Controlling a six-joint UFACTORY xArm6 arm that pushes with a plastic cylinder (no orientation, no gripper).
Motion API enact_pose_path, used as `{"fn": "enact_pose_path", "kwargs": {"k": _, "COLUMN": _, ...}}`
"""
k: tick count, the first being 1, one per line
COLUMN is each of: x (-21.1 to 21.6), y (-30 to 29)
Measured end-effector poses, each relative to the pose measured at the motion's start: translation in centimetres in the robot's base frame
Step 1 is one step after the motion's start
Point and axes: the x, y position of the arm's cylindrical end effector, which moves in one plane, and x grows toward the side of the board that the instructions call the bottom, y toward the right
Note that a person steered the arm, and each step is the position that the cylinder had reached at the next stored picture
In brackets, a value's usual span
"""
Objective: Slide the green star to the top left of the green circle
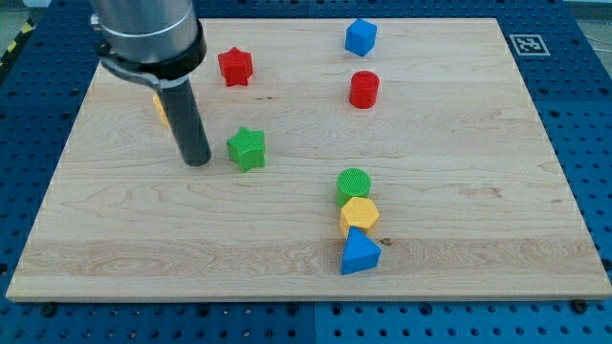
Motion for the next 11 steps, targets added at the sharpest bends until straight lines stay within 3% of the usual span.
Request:
{"fn": "enact_pose_path", "kwargs": {"k": 8, "x": 0.0, "y": 8.3}}
{"fn": "enact_pose_path", "kwargs": {"k": 11, "x": -2.7, "y": 10.4}}
